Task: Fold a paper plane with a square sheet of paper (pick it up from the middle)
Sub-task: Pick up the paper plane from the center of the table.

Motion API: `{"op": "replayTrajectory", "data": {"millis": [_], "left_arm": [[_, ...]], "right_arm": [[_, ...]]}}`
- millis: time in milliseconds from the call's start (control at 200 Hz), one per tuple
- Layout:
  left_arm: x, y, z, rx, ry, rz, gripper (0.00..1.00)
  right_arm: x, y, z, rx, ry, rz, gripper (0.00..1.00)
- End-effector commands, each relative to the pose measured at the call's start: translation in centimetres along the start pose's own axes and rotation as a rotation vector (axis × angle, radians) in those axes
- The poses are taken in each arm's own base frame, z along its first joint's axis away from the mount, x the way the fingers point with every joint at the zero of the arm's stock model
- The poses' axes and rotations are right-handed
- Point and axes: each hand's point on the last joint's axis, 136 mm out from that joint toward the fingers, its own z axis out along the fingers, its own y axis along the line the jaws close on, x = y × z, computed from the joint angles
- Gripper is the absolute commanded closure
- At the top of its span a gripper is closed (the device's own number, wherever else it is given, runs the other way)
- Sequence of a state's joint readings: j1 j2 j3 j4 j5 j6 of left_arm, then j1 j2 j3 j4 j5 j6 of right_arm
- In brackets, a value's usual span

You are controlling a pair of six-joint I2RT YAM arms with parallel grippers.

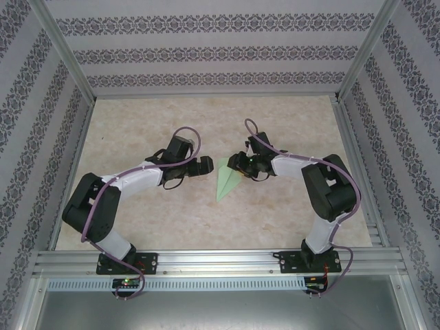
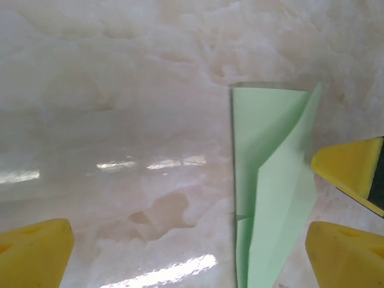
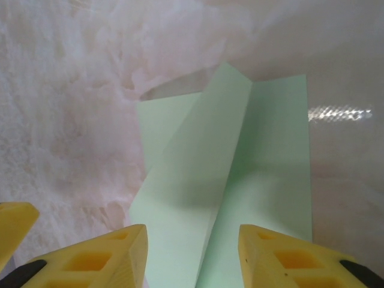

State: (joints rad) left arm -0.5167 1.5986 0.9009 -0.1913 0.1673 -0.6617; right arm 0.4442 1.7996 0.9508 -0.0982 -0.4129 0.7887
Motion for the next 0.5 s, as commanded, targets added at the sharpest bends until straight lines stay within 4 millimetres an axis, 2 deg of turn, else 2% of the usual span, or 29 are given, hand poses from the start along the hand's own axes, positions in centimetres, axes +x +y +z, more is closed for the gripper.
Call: {"op": "replayTrajectory", "data": {"millis": [0, 135, 305, 495], "left_arm": [[-1.2, 0.1, -0.8, 0.013, -0.050, -0.013, 0.00], [-1.2, 0.3, -0.8, 0.021, -0.039, -0.025, 0.00], [-1.2, 0.4, -0.9, 0.056, -0.024, -0.047, 0.00], [-1.1, 0.5, -1.3, 0.158, 0.022, -0.085, 0.00]], "right_arm": [[-0.1, 1.2, 0.7, -0.025, 0.014, -0.006, 0.57], [0.4, 1.8, 1.4, -0.065, 0.045, -0.006, 0.60], [0.9, 3.6, 1.5, -0.156, 0.061, -0.036, 0.64], [1.5, 3.9, 1.5, -0.223, 0.061, -0.032, 0.71]]}}
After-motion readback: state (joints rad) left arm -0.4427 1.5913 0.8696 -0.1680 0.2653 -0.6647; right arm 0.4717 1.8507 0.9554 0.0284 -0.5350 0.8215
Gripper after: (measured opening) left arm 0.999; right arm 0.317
